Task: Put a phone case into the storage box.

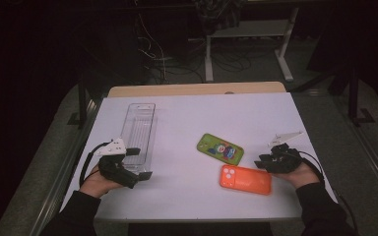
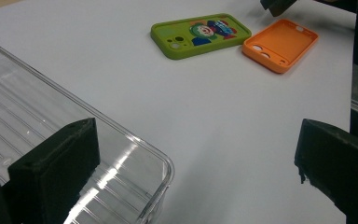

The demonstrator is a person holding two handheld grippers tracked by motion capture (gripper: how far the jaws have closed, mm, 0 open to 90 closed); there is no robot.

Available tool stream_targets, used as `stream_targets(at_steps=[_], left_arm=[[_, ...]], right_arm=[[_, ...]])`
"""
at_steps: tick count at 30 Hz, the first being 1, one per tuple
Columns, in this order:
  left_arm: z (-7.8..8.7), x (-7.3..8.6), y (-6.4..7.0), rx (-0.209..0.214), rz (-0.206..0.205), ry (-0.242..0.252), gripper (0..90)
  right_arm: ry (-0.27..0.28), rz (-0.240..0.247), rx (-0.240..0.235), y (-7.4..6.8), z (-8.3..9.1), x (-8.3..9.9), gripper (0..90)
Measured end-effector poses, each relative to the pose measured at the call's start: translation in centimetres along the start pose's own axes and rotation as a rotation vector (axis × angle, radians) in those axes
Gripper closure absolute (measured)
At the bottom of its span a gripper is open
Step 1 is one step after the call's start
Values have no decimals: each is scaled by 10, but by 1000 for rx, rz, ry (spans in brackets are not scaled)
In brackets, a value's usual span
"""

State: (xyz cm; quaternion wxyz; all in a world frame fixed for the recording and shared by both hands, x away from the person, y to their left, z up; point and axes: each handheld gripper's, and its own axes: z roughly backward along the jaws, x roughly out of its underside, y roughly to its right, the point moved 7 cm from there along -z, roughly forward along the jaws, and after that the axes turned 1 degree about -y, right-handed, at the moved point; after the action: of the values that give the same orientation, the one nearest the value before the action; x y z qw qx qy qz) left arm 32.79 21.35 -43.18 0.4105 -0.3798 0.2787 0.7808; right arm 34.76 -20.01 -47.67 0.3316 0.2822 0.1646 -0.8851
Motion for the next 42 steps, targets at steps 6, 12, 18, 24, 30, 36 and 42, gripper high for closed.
stream_targets(at_steps=[6, 12, 18, 24, 30, 36, 42], left_arm=[[0, 0, 0, 0, 7, 4, 0], [1, 0, 0, 2, 12, 8, 0], [1, 0, -1, 1, 6, 4, 0], [1, 0, 0, 2, 9, 6, 0], [1, 0, 0, 3, 11, 3, 0], [1, 0, -1, 2, 10, 7, 0], [1, 0, 0, 3, 7, 4, 0]], right_arm=[[-25, 5, -10, 7, 0, 7, 863], [-56, 20, -24, 10, -1, 15, 883], [-78, 33, -53, 5, -1, 19, 884], [-97, 72, -96, -5, -2, 20, 885], [-119, 129, -144, -18, -5, 20, 885], [-143, 164, -166, -28, -8, 21, 884], [-72, 103, -130, -31, 1, 7, 782]])
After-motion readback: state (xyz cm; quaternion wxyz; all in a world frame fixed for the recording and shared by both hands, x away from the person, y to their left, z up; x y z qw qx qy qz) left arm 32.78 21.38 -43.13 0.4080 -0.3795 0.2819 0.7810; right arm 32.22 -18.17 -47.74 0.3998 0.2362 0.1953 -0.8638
